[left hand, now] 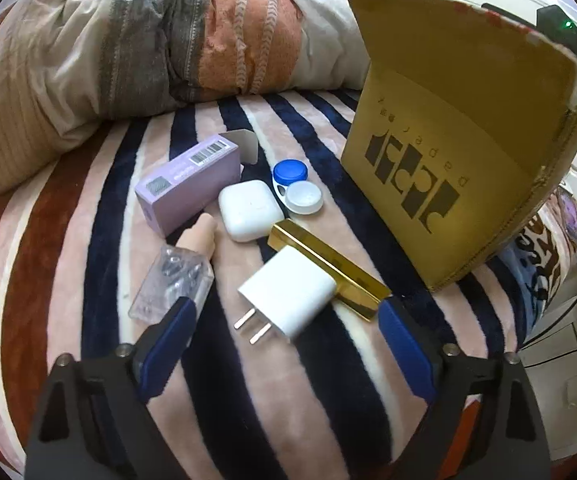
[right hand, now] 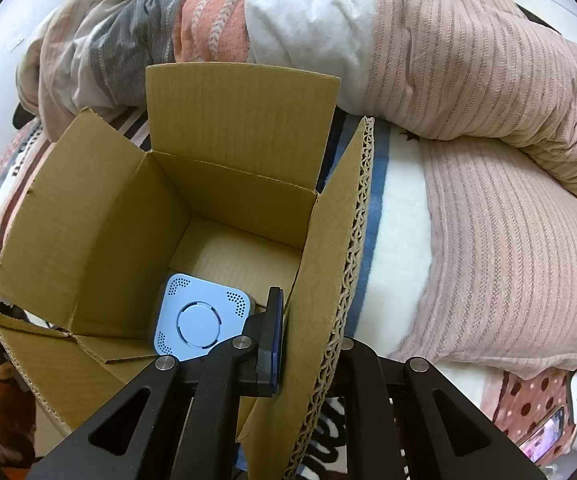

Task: Organize rigid objects
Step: 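Move the left tool back and grasp the white charger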

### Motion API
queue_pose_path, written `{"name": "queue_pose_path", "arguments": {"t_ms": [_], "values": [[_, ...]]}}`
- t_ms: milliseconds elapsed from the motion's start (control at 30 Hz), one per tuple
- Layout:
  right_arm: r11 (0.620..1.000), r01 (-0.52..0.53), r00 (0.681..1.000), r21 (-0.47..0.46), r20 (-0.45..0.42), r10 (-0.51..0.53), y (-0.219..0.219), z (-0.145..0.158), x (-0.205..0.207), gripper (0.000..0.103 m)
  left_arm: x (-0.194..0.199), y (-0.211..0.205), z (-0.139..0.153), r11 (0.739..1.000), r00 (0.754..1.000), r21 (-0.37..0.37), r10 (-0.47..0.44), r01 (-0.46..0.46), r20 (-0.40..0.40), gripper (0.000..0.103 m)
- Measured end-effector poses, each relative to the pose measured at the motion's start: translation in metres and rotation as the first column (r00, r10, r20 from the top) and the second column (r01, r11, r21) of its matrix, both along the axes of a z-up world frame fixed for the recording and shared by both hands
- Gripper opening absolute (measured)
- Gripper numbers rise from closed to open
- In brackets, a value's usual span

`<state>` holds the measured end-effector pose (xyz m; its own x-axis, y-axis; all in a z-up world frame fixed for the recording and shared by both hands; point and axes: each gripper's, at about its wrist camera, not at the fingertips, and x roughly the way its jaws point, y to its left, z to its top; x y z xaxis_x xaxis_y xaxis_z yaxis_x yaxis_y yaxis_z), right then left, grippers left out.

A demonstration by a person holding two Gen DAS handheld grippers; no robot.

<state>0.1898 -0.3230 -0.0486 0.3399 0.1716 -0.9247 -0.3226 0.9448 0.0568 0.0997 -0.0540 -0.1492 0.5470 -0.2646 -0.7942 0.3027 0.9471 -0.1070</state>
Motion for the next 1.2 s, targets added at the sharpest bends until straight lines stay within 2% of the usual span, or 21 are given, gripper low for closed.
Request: {"name": "queue_pose_path", "arguments": {"t_ms": [200, 300, 400, 533, 700, 833, 933, 1000, 1100, 1200], "values": [[1.000, -0.001, 1.000, -0.003, 0.000, 0.001, 0.001, 0.000, 0.000, 0.005, 0.010, -0.005, -0.009, 0.999, 0.999, 0.002, -0.052, 0.052, -0.001, 0.081], [1.000, 0.000, 1.000, -0.001, -0.001, 0.000, 0.001, 0.000, 0.000, 0.005, 0.014, -0.010, -0.015, 0.997, 0.997, 0.014, -0.073, 0.073, -0.019, 0.054], [1.000, -0.001, 1.000, -0.001, -0.002, 0.001, 0.001, 0.000, 0.000, 0.005, 0.016, -0.011, -0.016, 0.997, 0.997, 0.028, -0.075, 0.076, -0.016, 0.046], [1.000, -0.003, 1.000, 0.000, -0.004, 0.003, 0.000, 0.000, 0.000, 0.005, 0.012, -0.006, -0.011, 0.997, 0.997, 0.017, -0.070, 0.070, -0.013, 0.041], [1.000, -0.002, 1.000, 0.004, -0.005, 0.003, 0.000, 0.002, 0.000, 0.005, 0.008, 0.003, -0.002, 0.997, 0.997, 0.015, -0.074, 0.074, -0.002, 0.040], [1.000, -0.005, 1.000, 0.002, -0.007, 0.005, 0.000, 0.004, 0.001, 0.005, 0.003, 0.013, 0.017, 0.998, 0.998, -0.014, -0.058, 0.058, 0.027, 0.039], [1.000, -0.004, 1.000, 0.009, -0.011, 0.004, -0.001, 0.006, 0.001, 0.005, 0.000, 0.018, 0.037, 0.999, 0.996, 0.000, -0.053, 0.053, 0.069, 0.036], [1.000, -0.004, 1.000, 0.012, -0.012, 0.004, -0.002, 0.008, 0.002, 0.005, -0.003, 0.020, 0.055, 0.998, 0.992, 0.004, -0.062, 0.062, 0.106, 0.002], [1.000, -0.005, 1.000, 0.008, -0.009, 0.005, -0.002, 0.009, 0.002, 0.005, -0.002, 0.024, 0.083, 0.998, 0.989, -0.003, -0.063, 0.064, 0.137, 0.002], [1.000, -0.005, 1.000, 0.005, -0.006, 0.005, -0.001, 0.009, 0.001, 0.005, 0.001, 0.021, 0.086, 0.996, 0.990, 0.045, -0.080, 0.075, 0.119, 0.003]]}}
